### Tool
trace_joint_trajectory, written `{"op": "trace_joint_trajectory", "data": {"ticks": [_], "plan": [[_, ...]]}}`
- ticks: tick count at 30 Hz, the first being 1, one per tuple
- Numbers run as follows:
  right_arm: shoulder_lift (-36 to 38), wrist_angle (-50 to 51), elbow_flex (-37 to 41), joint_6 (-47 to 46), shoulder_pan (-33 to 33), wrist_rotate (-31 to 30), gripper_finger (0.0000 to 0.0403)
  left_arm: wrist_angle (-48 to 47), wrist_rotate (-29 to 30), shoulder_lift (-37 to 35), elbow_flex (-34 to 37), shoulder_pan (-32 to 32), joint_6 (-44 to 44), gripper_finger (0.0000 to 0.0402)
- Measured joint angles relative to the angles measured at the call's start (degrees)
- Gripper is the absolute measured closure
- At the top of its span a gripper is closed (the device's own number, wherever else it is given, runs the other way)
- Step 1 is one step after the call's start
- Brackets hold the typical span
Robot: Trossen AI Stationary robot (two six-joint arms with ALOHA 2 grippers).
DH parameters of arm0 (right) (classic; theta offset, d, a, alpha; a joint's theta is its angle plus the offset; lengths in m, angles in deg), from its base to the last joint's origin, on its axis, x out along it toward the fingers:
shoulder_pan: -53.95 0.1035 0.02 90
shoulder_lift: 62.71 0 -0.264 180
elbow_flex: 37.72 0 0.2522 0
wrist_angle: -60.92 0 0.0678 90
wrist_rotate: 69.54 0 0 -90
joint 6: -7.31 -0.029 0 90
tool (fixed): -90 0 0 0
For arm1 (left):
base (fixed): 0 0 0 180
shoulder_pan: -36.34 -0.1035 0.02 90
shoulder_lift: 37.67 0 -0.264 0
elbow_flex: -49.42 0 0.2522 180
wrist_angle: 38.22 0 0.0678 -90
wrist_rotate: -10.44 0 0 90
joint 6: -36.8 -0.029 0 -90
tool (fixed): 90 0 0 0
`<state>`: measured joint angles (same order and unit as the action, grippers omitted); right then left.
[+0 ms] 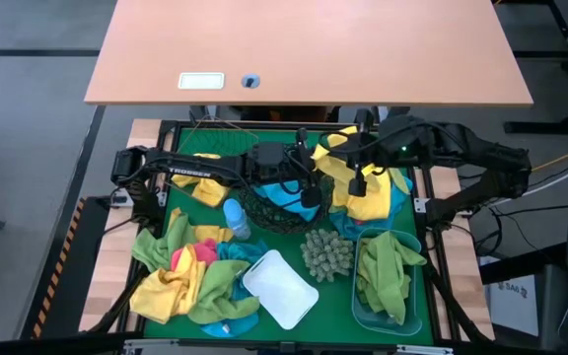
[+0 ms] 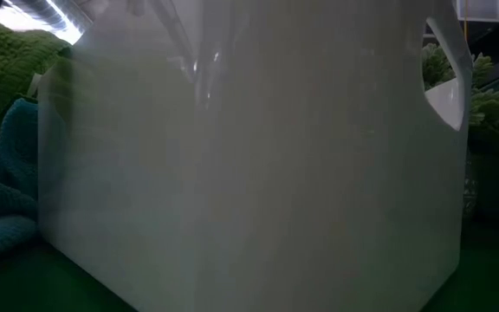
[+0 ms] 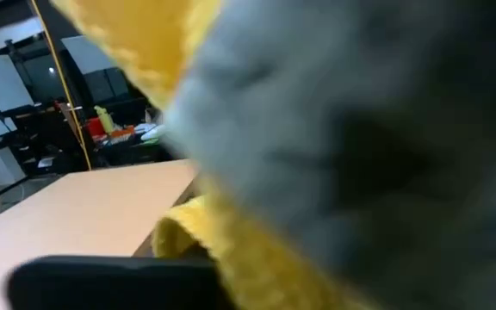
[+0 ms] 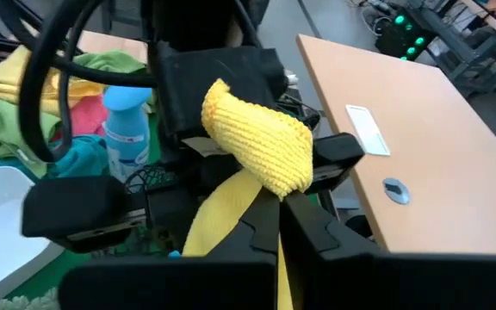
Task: Sort microfiber towel by color & place in baskets
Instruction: Put the yellow microfiber cloth into the rectangular wire basket
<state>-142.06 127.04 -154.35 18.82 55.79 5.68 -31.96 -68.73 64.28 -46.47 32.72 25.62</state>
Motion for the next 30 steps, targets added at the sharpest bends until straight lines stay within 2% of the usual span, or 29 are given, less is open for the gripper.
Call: {"op": "trace_joint_trajectory", "data": {"ticks": [5,13,18,21,30], "plan": [[0.0,0.0,0.0,0.0,0.0,-1.1,0.0378,-0.1,0.2,-0.3,0.0,-0.1,0.0,0.0394],[0.0,0.2,0.0,0.1,0.0,-7.2,0.0285,-1.6,0.2,-2.3,0.0,-0.1,0.0,0.0398],[1.2,0.2,0.0,0.7,0.0,-15.7,0.0243,-2.2,0.6,-4.6,0.0,-0.1,0.0,0.0399],[2.8,0.2,0.0,0.8,0.0,-17.8,0.0231,-4.1,0.7,-6.4,0.0,-0.1,0.0,0.0399],[8.3,4.0,0.0,-0.9,0.0,-17.8,0.0232,-6.0,3.8,-13.3,0.0,-0.6,-0.4,0.0401]]}}
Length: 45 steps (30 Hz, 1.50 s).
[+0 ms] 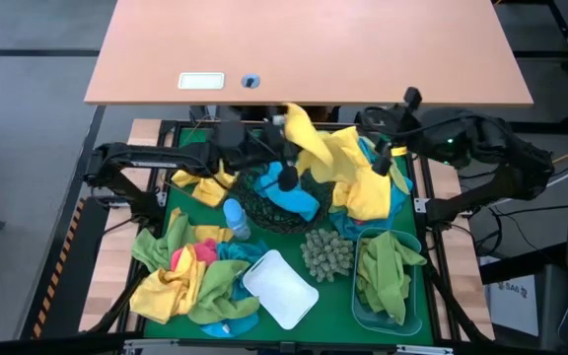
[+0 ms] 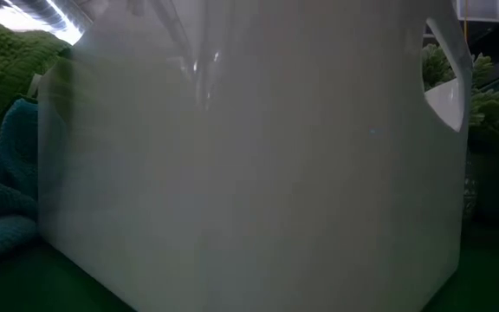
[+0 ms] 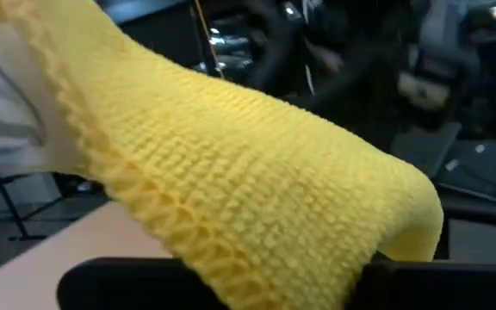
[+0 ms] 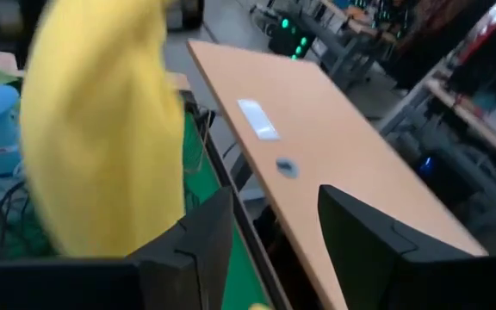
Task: Sort microfiber towel by color & place in baskets
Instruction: Put the yellow microfiber cloth into the rectangular wire basket
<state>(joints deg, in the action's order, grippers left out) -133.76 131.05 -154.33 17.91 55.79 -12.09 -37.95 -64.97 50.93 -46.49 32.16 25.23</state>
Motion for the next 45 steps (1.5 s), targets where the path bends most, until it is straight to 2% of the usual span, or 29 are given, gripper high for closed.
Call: {"op": "trace_joint_trajectory", "data": {"ticks": [7,11,26,34,41,45], "plan": [[1.2,13.1,0.0,-9.3,0.0,0.0,0.0233,-4.1,3.5,-7.6,0.0,-0.8,-3.1,0.0401],[1.2,18.9,1.8,-13.6,0.0,0.1,0.0233,-8.4,7.9,-12.1,0.0,-1.0,-3.8,0.0401],[1.6,19.6,15.8,-13.8,0.0,0.2,0.0233,-32.0,28.4,-26.6,0.0,-1.1,-1.9,0.0401],[1.5,19.6,21.3,-13.8,0.0,0.3,0.0233,-48.7,37.3,-30.9,0.0,-1.1,7.2,0.0401],[1.6,18.4,24.5,-13.8,0.0,3.7,0.0233,-67.4,37.9,-31.2,0.4,-1.1,24.2,0.0401],[1.6,17.4,25.8,-13.8,0.0,4.2,0.0233,-71.3,37.9,-30.5,5.1,-1.1,31.7,0.0401]]}}
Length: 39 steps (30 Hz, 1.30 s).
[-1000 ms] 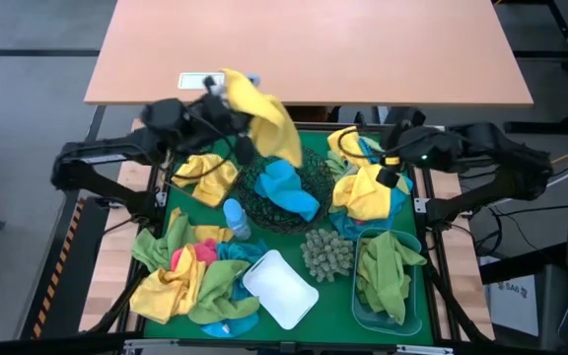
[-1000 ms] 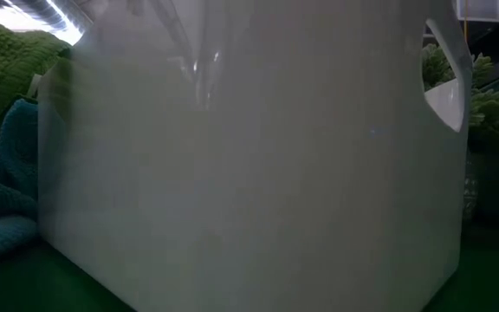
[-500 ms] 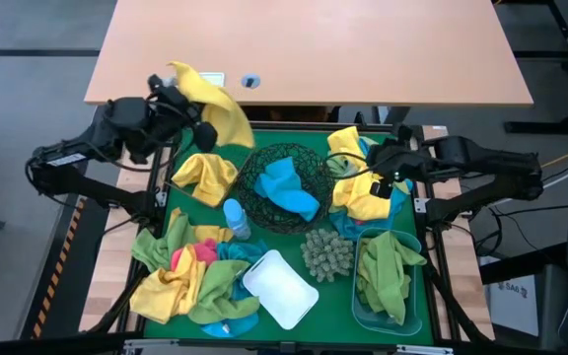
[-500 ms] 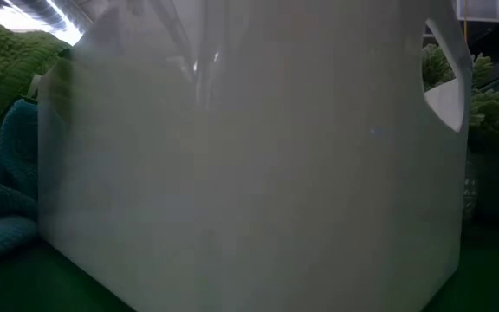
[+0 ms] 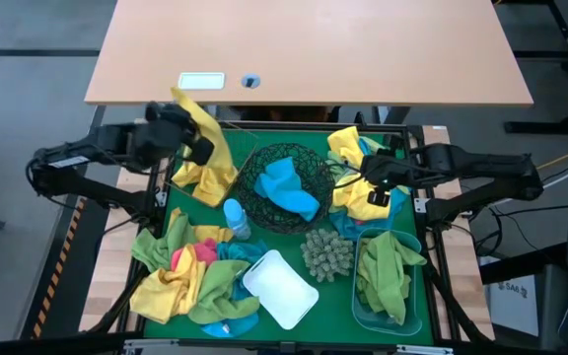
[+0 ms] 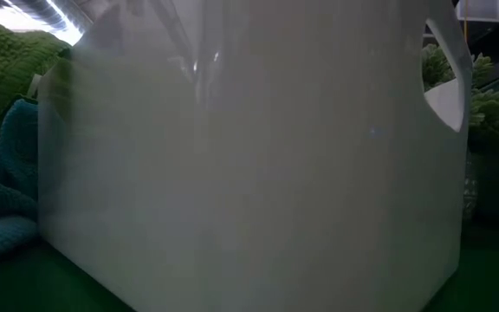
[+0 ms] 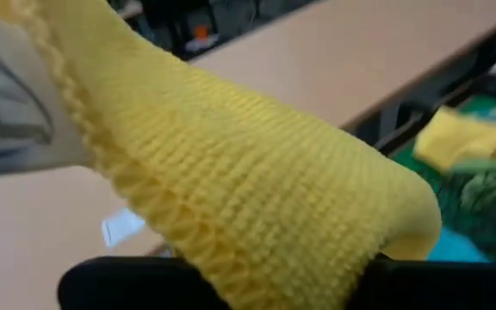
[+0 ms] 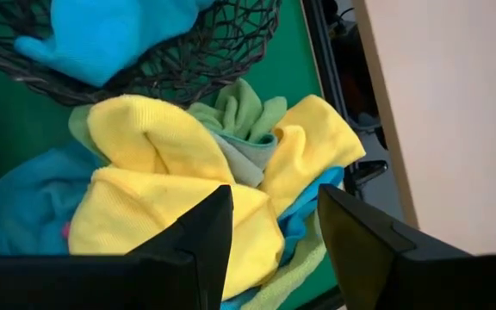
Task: Sort microfiber towel by color & place in baskets
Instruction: Put the yellow microfiber cloth into the rectangular wire basket
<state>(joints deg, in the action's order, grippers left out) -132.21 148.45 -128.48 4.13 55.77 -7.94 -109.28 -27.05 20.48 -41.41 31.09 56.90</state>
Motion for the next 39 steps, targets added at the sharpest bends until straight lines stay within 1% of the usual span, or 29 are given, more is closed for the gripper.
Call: {"op": "trace_joint_trajectory", "data": {"ticks": [3,6,9,14,19,21,25,30,35,39], "plan": [[0.0,-0.2,0.2,0.0,0.0,0.7,0.0233,1.1,-0.1,0.0,6.2,-0.2,2.3,0.0401],[0.0,-0.2,0.2,0.1,0.0,1.0,0.0233,3.8,-0.1,0.0,13.3,-1.5,3.1,0.0401],[0.0,-0.2,0.2,0.4,0.0,1.0,0.0233,7.7,-0.9,0.0,20.1,-3.1,6.4,0.0401],[0.0,-0.2,0.2,0.5,0.0,1.0,0.0233,15.3,-5.2,0.0,30.4,-5.9,8.4,0.0401],[0.0,-0.2,0.2,0.5,0.0,1.0,0.0233,19.1,-9.6,0.0,36.7,-7.5,8.5,0.0391],[0.0,-0.2,0.2,0.5,0.0,1.0,0.0233,19.2,-11.1,0.0,37.5,-7.7,9.6,0.0383],[0.0,-0.2,0.2,0.5,0.0,1.0,0.0233,18.9,-14.0,0.0,36.8,-7.9,15.2,0.0368],[0.0,-0.2,0.2,0.5,0.0,2.0,0.0233,18.1,-21.6,-0.1,33.2,-8.7,16.9,0.0346],[0.0,-0.2,0.2,0.5,0.0,7.1,0.0233,9.7,-27.7,-0.1,29.2,-11.0,17.6,0.0317],[0.0,-0.2,0.2,0.6,0.0,8.1,0.0233,1.9,-33.6,-0.1,25.5,-13.4,19.3,0.0299]]}}
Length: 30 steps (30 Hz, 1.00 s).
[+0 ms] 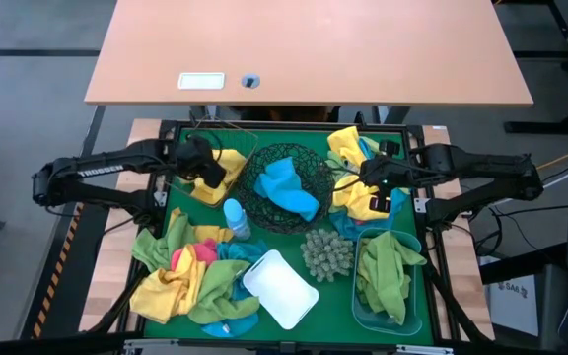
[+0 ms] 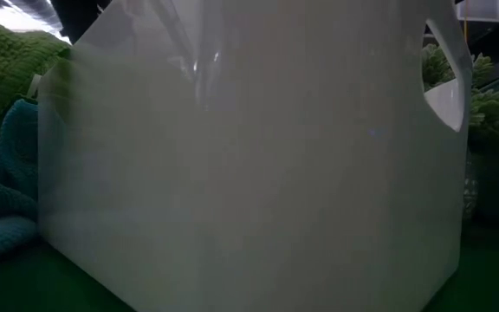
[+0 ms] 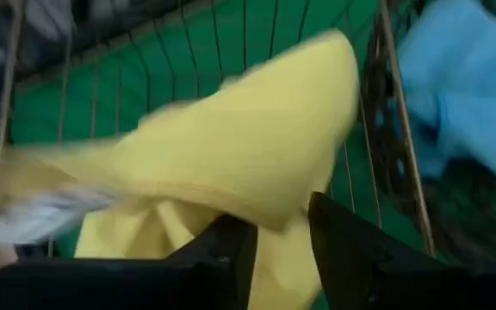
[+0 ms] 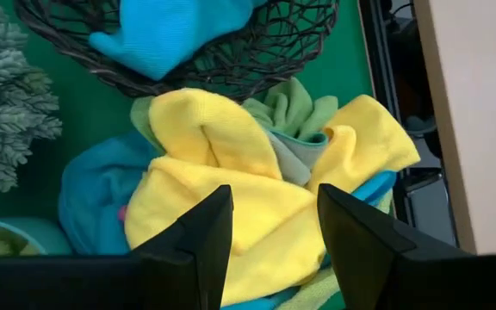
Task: Sort microfiber towel by color & place in baskets
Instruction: Put the yellow microfiber cloth into the rectangular wire basket
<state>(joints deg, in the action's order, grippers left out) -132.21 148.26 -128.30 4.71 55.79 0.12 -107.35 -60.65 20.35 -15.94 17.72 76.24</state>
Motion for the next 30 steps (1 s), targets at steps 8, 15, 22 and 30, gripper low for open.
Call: {"op": "trace_joint_trajectory", "data": {"ticks": [8,15,22,30], "plan": [[0.0,0.6,0.0,0.3,0.0,0.8,0.0233,-7.1,-12.2,0.0,-8.3,-2.6,-0.8,0.0295],[0.0,0.7,1.5,-0.2,0.0,7.9,0.0233,-2.8,-12.5,0.1,-10.9,-2.0,-0.8,0.0296],[0.0,-1.7,11.2,1.8,0.0,9.5,0.0233,1.0,-12.4,0.0,-10.9,-1.0,-1.0,0.0296],[0.0,-18.7,23.5,6.6,0.0,8.9,0.0233,1.5,-12.4,0.0,-10.9,-0.8,-1.0,0.0296]]}}
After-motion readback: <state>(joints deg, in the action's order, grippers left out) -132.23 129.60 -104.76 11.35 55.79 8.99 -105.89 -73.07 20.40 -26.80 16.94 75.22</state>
